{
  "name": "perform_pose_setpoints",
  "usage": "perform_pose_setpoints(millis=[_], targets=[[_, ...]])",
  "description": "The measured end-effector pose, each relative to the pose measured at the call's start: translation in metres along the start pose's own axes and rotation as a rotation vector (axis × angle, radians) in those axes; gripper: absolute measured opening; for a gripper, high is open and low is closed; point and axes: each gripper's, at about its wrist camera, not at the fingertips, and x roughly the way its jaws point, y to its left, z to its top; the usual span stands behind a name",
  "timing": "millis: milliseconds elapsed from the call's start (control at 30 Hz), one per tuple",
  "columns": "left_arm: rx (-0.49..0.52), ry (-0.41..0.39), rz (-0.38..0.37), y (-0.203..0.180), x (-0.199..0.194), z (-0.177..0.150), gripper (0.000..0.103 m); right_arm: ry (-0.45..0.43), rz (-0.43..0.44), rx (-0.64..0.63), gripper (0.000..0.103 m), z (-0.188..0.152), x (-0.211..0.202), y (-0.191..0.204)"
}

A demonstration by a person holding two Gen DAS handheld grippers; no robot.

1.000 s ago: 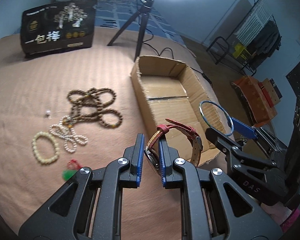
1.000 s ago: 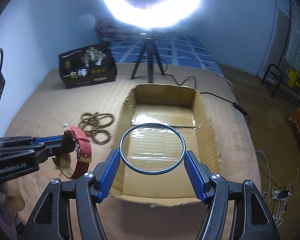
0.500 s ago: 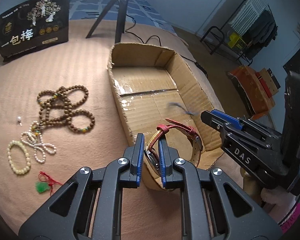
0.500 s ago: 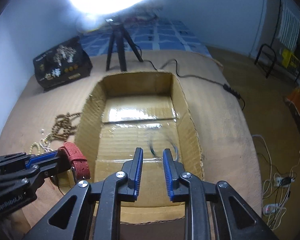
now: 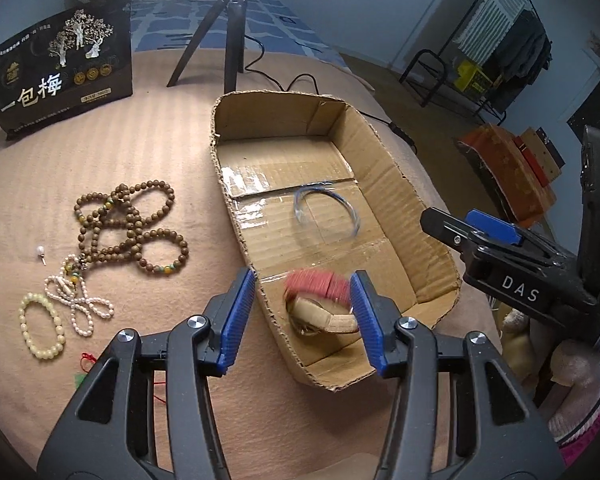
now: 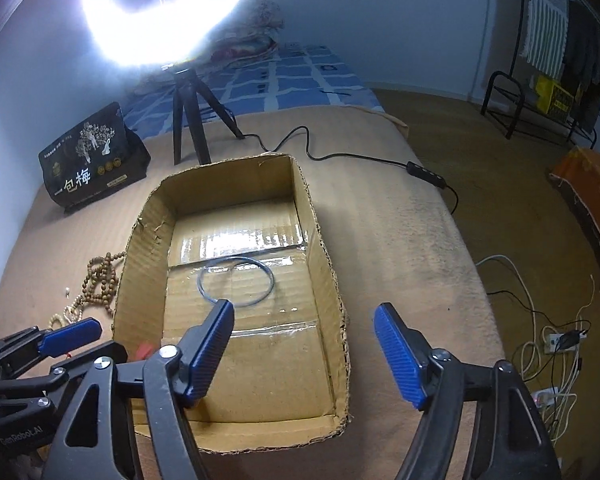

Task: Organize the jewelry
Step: 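Carry watch and bangle into the cardboard box and open both tools, then withdraw both open tools from the box back over the jewelry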

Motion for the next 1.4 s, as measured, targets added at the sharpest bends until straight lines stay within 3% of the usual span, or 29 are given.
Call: perform_pose_setpoints(millis=[333,667,1033,1400], targets=[[0.011,-0.028,0.042,0.011,-0.023,-0.003,0.051,-0.026,0.000,-0.052,0.084,0.000,-0.010,0.016],[-0.038,-0.070,0.093,0.050,-0.064,0.001,0.051,-0.056,0.039,-0.073,0.087,0.004,-0.023,0.038],[-0.126,-0.058,0.166,0.127,-0.095,-0.006,0.051,-0.068,0.131,-0.118,0.087,0.011,-0.032,0.081],[-0.235,-0.002,0.180,0.202,-0.106,-0.027,0.051,0.005,0.248,-0.142,0.087,0.021,-0.007,0.149]])
